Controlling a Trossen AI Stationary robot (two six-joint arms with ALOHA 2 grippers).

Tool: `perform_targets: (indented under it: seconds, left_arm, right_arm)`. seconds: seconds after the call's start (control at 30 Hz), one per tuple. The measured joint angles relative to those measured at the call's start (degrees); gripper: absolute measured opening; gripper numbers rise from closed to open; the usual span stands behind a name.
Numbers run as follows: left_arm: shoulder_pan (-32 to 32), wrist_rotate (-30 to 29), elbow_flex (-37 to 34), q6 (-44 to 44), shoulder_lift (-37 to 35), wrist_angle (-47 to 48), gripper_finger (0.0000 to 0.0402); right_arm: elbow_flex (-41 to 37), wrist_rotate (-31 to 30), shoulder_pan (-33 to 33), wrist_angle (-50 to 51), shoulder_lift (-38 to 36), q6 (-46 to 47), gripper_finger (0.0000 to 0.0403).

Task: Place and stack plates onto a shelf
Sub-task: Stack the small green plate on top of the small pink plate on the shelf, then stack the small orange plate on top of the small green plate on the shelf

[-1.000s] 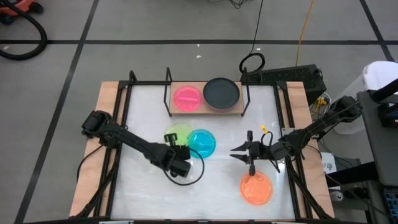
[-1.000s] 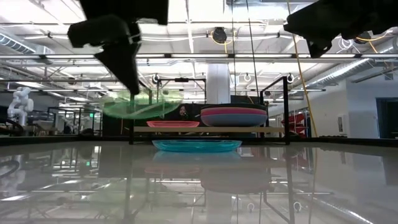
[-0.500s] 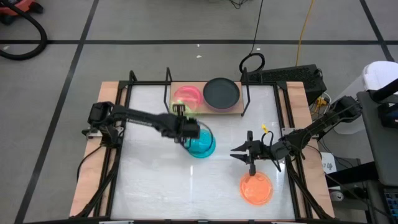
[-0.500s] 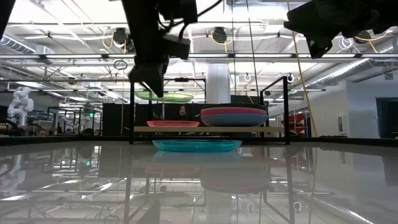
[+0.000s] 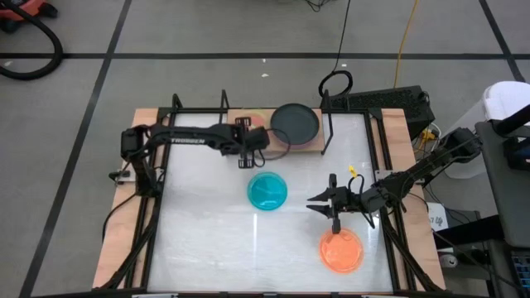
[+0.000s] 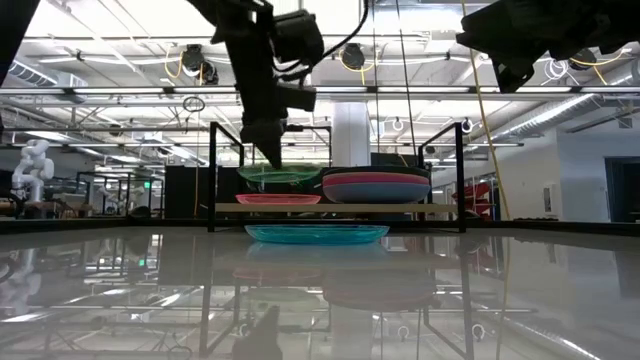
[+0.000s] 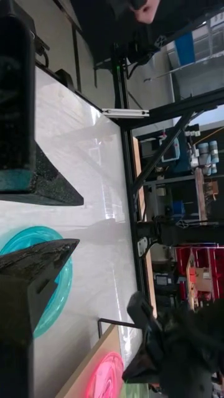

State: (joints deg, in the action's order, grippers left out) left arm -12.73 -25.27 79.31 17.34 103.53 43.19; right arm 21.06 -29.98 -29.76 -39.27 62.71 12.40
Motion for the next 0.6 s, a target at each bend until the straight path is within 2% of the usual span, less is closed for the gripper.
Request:
perform_targets:
  seconds: [0.3, 0.6]
  left_arm:
    - [-3.34, 3.95, -0.42, -0.50, 0.02, -0.52, 0.0010]
    - [-3.43, 4.47, -0.44, -0.90, 0.02, -0.90, 0.0089]
  right_arm:
    - [0.00, 0.00, 0.00, 0.02, 0.00, 0.00, 0.0082]
    - [0.00, 0.00, 0.00, 0.04, 0.01, -0.02, 0.0082]
